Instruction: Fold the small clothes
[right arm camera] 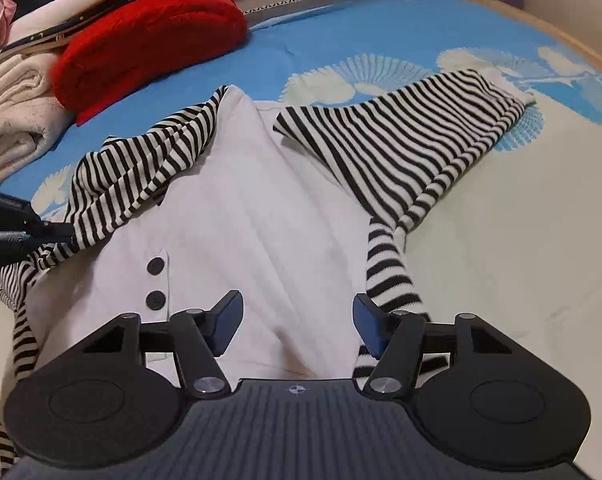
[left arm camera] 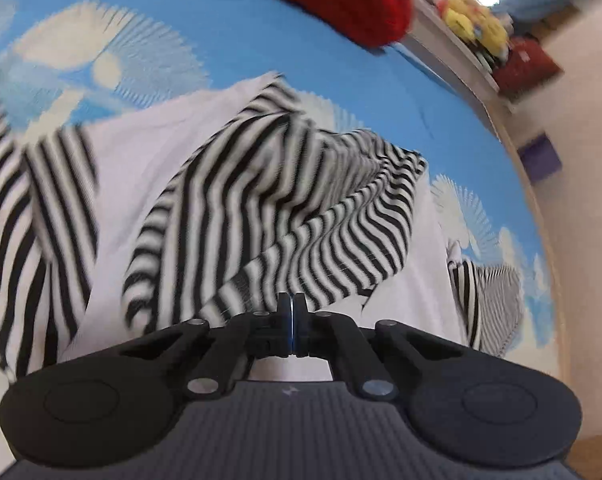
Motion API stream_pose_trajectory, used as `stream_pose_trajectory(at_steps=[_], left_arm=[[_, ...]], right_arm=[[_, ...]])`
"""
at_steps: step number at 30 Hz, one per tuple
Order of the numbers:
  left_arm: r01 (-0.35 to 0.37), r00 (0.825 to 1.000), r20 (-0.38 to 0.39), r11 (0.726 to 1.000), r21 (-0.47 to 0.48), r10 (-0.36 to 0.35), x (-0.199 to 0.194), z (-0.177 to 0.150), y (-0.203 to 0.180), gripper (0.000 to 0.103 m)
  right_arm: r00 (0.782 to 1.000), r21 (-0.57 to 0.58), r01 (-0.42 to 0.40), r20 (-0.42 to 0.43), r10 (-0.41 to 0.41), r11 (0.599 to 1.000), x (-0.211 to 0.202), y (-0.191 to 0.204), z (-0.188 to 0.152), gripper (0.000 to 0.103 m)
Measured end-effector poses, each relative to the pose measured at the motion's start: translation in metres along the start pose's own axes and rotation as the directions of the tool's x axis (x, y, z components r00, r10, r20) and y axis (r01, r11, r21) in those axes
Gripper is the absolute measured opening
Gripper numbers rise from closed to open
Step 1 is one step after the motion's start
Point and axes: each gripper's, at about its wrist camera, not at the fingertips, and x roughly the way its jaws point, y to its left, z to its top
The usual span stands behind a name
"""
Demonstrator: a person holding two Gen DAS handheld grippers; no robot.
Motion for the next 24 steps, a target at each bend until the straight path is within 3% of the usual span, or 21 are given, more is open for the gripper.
stream_pose_trajectory(at_steps=[4, 7, 8, 9, 11, 12, 15, 16, 17, 18, 24], left_arm=[[-0.019, 0.999, -0.04, 0.976, 0.216, 0.028, -0.012, -0.014, -0.041, 0.0], [-0.045, 0.991, -0.113, 0.971, 0.236, 0.073, -0.014, -0.022, -0.047, 0.006], [-0.058, 0.989, -0.12, 0.976, 0.212, 0.085, -0.011, -0.021, -0.044, 0.025], [-0.075, 0.989, -0.111, 0.98, 0.182, 0.096, -0.011, -0.021, -0.039, 0.055], [-0.138, 0.988, -0.056, 0.983, 0.124, 0.146, -0.005, -0.019, -0.029, 0.079], [-0.165, 0.985, -0.039, 0.983, 0.086, 0.169, -0.002, -0.017, -0.023, 0.08], [-0.163, 0.983, -0.095, 0.983, -0.081, 0.156, 0.024, -0.011, 0.0, 0.079], [-0.164, 0.984, -0.09, 0.978, -0.128, 0.153, 0.03, -0.01, 0.005, 0.07], [-0.159, 0.987, -0.057, 0.977, -0.14, 0.152, 0.032, -0.01, 0.007, 0.029], [-0.15, 0.988, -0.038, 0.981, -0.123, 0.147, 0.032, -0.008, 0.005, 0.009], [-0.092, 0.986, 0.146, 0.995, 0.042, 0.085, -0.014, 0.01, -0.033, 0.008]], right_arm=[[0.997, -0.037, -0.044, 0.056, 0.046, 0.998, -0.014, 0.009, 0.003, 0.062], [0.992, -0.031, -0.108, 0.063, 0.11, 0.994, -0.031, 0.012, 0.0, 0.062], [0.99, -0.037, -0.127, 0.062, 0.129, 0.991, -0.033, 0.013, -0.001, 0.063], [0.989, -0.043, -0.132, 0.059, 0.135, 0.99, -0.038, 0.014, -0.002, 0.063], [0.99, -0.056, -0.127, 0.054, 0.13, 0.99, -0.035, 0.018, -0.002, 0.063], [0.991, -0.056, -0.122, 0.051, 0.125, 0.991, -0.034, 0.018, -0.002, 0.063], [0.99, -0.042, -0.132, 0.043, 0.134, 0.99, -0.032, 0.017, -0.001, 0.063], [0.99, -0.038, -0.13, 0.043, 0.132, 0.991, -0.031, 0.016, -0.001, 0.063], [0.991, -0.039, -0.124, 0.044, 0.126, 0.991, -0.031, 0.016, -0.001, 0.063], [0.992, -0.041, -0.118, 0.045, 0.119, 0.992, -0.03, 0.016, -0.002, 0.063], [0.992, -0.026, -0.119, 0.044, 0.12, 0.993, -0.03, 0.014, -0.001, 0.063]])
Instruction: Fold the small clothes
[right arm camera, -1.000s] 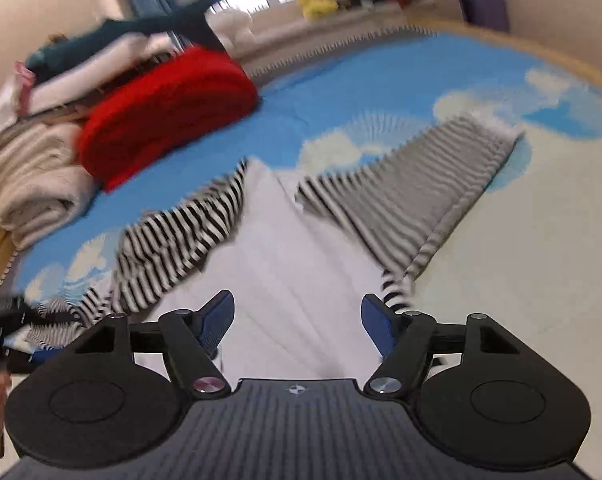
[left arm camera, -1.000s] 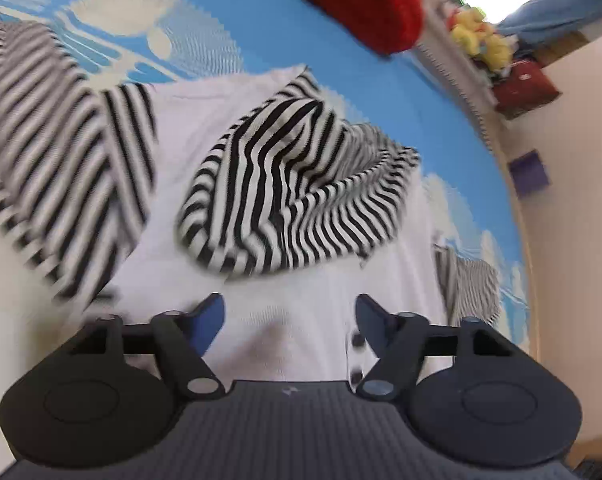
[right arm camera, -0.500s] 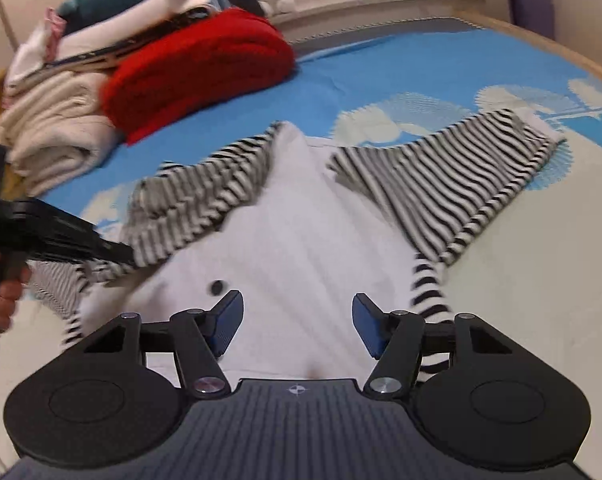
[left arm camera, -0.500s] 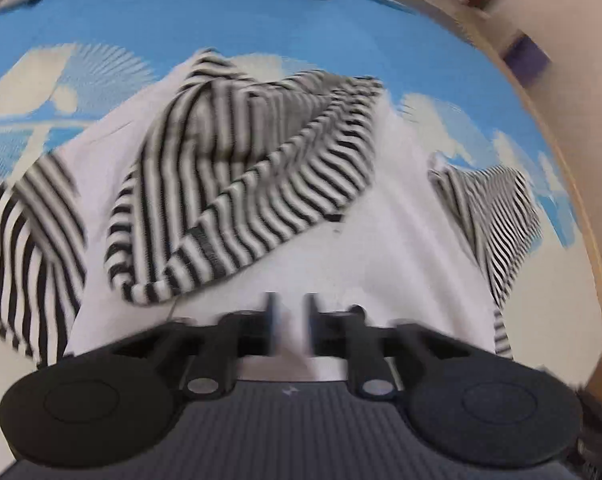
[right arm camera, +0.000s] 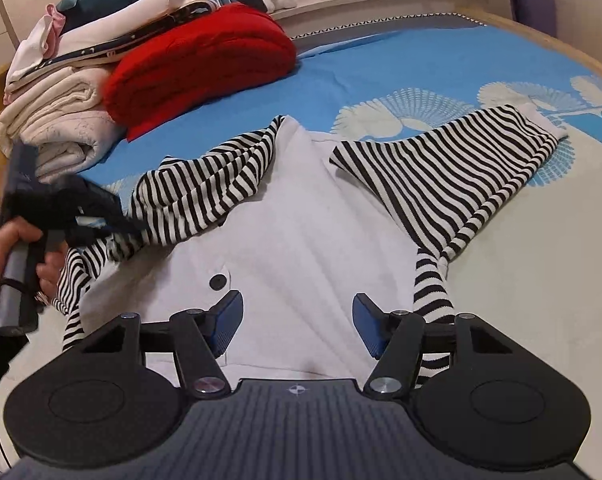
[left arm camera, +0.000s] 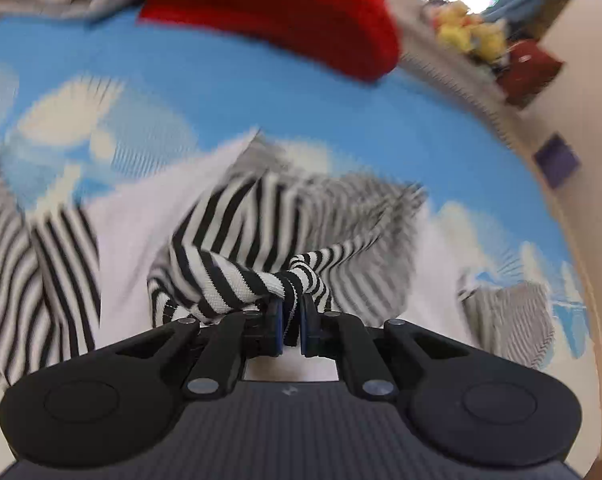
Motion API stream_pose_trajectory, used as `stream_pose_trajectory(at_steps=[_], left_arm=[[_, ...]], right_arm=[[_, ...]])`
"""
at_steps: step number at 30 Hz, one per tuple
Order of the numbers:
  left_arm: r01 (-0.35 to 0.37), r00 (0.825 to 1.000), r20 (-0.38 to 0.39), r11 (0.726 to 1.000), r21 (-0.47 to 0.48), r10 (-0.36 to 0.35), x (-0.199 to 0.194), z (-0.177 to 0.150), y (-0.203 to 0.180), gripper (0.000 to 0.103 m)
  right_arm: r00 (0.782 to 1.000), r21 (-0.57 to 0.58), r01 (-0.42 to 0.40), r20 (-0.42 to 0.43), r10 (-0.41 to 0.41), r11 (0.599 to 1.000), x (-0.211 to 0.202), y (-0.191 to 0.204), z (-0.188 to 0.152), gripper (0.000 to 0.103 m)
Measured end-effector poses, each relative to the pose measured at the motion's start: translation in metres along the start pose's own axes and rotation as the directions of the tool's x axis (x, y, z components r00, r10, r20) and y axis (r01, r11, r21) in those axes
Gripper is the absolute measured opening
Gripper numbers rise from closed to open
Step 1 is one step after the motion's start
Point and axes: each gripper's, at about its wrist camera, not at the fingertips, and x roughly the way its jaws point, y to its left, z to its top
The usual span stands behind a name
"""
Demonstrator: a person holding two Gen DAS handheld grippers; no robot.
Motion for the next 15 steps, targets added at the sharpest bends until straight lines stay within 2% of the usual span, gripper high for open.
stream_pose_trajectory(at_steps=[5, 7, 9, 11, 13, 15], left_arm=[[0.069, 0.996, 0.047, 0.998, 0.011, -0.07, -0.035, 0.007, -0.016, 0.008], [0.085, 0.996, 0.027, 0.994, 0.062, -0.087, -0.043, -0.002, -0.025, 0.008], [0.081, 0.996, -0.035, 0.987, 0.139, -0.077, -0.04, -0.019, -0.037, 0.008], [0.073, 0.99, -0.13, 0.976, 0.203, -0.047, -0.027, -0.044, -0.043, 0.008], [0.075, 0.973, -0.231, 0.969, 0.236, -0.019, -0.005, -0.062, -0.048, 0.008], [0.078, 0.96, -0.28, 0.964, 0.255, -0.004, 0.016, -0.055, -0.056, 0.008]], right_arm=[[1.0, -0.003, -0.013, -0.008, 0.013, 1.0, 0.001, 0.005, -0.001, 0.063], [1.0, -0.002, -0.012, -0.01, 0.012, 1.0, 0.001, 0.005, -0.001, 0.063], [1.0, 0.016, -0.005, -0.013, 0.005, 1.0, 0.001, 0.003, 0.0, 0.063], [1.0, 0.051, 0.003, -0.008, -0.003, 0.999, -0.003, -0.002, 0.001, 0.063], [1.0, 0.082, -0.004, 0.009, 0.003, 0.997, -0.008, -0.006, 0.004, 0.063], [1.0, 0.092, -0.009, 0.031, 0.006, 0.996, -0.015, -0.006, 0.005, 0.063]])
